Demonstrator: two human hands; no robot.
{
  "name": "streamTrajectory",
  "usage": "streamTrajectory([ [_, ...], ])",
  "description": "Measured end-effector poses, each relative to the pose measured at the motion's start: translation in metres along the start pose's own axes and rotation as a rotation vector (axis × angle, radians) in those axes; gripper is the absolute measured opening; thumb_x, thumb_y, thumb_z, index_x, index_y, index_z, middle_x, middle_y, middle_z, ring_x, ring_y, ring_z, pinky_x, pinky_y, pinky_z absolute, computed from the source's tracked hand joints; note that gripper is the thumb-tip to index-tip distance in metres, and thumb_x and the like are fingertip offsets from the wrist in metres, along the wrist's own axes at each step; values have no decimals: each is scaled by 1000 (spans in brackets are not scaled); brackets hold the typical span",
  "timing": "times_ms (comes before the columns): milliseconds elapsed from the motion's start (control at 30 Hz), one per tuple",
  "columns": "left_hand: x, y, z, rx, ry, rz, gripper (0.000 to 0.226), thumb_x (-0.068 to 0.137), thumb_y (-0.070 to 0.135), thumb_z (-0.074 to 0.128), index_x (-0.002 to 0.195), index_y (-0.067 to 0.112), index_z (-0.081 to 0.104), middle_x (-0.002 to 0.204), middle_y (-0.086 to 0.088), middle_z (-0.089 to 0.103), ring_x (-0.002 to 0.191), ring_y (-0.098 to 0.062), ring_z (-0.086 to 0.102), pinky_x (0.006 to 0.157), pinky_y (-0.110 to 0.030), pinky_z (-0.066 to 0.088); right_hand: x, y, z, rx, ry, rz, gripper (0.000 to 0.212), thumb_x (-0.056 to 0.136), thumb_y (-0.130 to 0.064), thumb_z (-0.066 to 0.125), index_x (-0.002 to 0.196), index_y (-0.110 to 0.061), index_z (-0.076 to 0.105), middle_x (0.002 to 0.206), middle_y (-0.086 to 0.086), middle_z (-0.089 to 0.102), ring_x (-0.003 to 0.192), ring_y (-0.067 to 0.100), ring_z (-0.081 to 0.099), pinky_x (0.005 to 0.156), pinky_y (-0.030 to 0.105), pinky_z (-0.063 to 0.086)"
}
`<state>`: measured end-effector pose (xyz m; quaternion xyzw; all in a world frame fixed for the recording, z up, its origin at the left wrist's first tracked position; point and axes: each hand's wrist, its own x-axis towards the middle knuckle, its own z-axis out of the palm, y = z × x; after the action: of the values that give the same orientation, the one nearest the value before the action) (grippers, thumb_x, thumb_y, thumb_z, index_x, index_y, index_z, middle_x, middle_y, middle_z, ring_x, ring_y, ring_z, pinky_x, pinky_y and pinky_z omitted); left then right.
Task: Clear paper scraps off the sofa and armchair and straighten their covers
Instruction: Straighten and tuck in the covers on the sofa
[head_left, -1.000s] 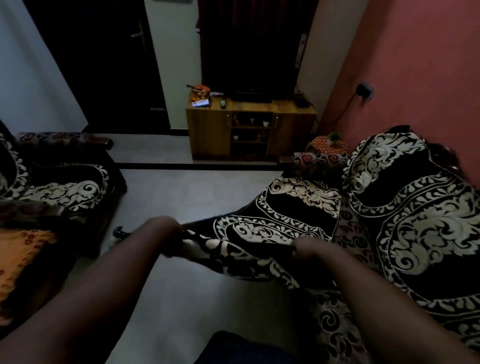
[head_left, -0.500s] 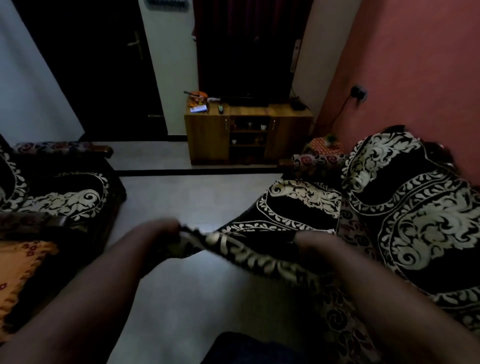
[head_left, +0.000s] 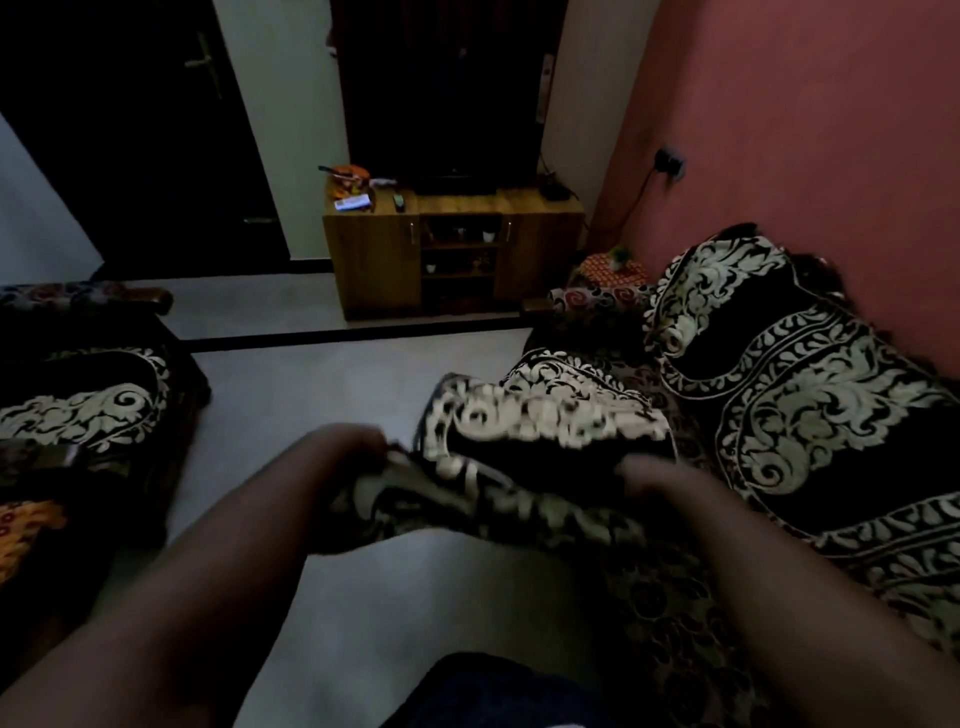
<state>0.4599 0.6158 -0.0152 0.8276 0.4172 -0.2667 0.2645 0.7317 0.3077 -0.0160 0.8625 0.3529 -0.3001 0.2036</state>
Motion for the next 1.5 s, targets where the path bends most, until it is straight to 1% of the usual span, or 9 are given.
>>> streamTrajectory([
  [200,-19,51,-30,-181,829,161,52,88,22,62,135,42,56,118,-9,69,102,-33,67,79,-38,53,-36,0,-56,532,983,126,57,89,-7,44,137,-35,58,119,11,69,105,35,66,86,41,55],
  [400,-4,1,25,227,86,173,36,96,20,59,128,4,64,128,-14,66,117,-35,64,72,-32,55,-24,1,9,-55,105,1,38,88,-21,57,125,-23,66,128,9,66,108,26,65,88,33,52],
  [600,-25,20,-81,-649,613,202,20,91,21,61,104,24,75,101,-5,74,96,-30,70,81,-35,55,-64,-22,-110,654,792,69,60,87,-6,47,136,-39,58,132,8,64,109,32,64,91,40,56],
  [767,-56,28,-90,-430,663,243,13,97,26,53,93,24,66,102,-8,70,95,-30,65,88,-40,55,-58,-52,-128,468,675,-31,28,95,-25,49,117,-30,66,124,10,67,108,32,64,85,34,48],
  [900,-73,14,-122,-470,1076,160,35,95,22,54,126,33,65,121,-8,70,109,-33,65,86,-39,51,-68,-44,-158,569,993,19,41,96,-11,49,130,-29,65,125,11,68,110,34,64,86,32,48],
  [1067,-78,-8,-115,-39,368,99,28,95,22,62,122,17,66,109,-11,69,96,-31,67,88,-40,56,-66,-50,-161,104,448,-136,31,98,-17,56,126,-26,66,131,10,64,113,30,62,92,31,48],
  [1200,-87,-14,-137,-74,948,39,34,98,23,49,125,39,64,118,-9,68,102,-35,67,86,-42,56,-63,-58,-154,217,810,-95,35,96,-26,51,126,-40,64,127,2,63,111,32,62,88,37,50],
  [1300,-88,-20,-121,108,745,49,25,95,30,54,117,33,66,112,-6,69,100,-30,67,87,-38,55,-56,-68,-139,77,466,-156,37,91,-27,52,126,-32,65,131,7,63,109,29,62,94,36,51],
  [1500,-80,-22,-133,64,906,15,28,98,22,51,120,30,65,107,-10,69,96,-33,67,83,-40,56,-59,-64,-157,138,714,-145,40,95,-18,51,123,-43,64,130,2,64,115,32,61,90,36,49],
])
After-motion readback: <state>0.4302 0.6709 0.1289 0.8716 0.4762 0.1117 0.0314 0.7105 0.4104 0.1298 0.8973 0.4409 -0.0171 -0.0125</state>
